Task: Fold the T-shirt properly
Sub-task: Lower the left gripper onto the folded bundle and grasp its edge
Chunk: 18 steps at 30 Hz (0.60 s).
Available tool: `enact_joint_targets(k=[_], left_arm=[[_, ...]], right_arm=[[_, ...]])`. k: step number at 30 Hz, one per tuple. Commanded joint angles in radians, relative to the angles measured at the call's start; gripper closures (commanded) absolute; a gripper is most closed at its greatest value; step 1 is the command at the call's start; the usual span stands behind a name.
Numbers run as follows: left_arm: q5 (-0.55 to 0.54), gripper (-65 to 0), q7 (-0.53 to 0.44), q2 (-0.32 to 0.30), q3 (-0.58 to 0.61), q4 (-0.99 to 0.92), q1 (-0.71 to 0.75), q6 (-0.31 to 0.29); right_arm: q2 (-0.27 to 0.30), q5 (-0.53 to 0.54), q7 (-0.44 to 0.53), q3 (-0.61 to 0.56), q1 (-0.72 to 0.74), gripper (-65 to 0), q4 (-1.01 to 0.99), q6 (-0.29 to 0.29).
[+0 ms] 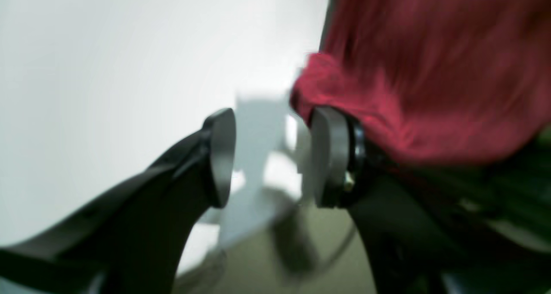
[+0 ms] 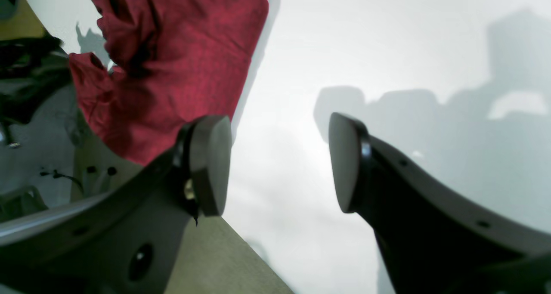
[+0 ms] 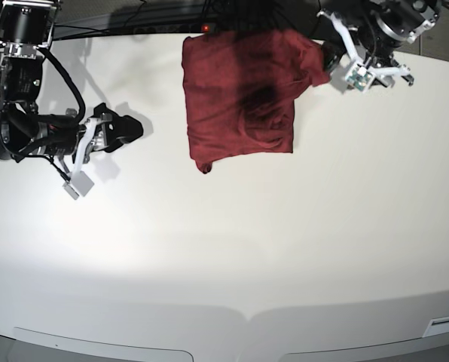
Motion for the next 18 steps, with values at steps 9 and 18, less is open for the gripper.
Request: enact_joint_targets(k=[9, 18], left_arm=[[-0.210, -27.9, -0.077, 0.005, 0.004, 0.130, -0.029, -0.002], [-0.185, -23.9, -0.169, 0.005, 0.241, 0.129, -0.082, 0.052]], right_arm=[[0.013, 0.025, 0.012, 0.007, 0.016, -36.0, 0.016, 0.004], [0.013, 0.024, 0.012, 0.007, 0.016, -36.0, 0.016, 0.004]])
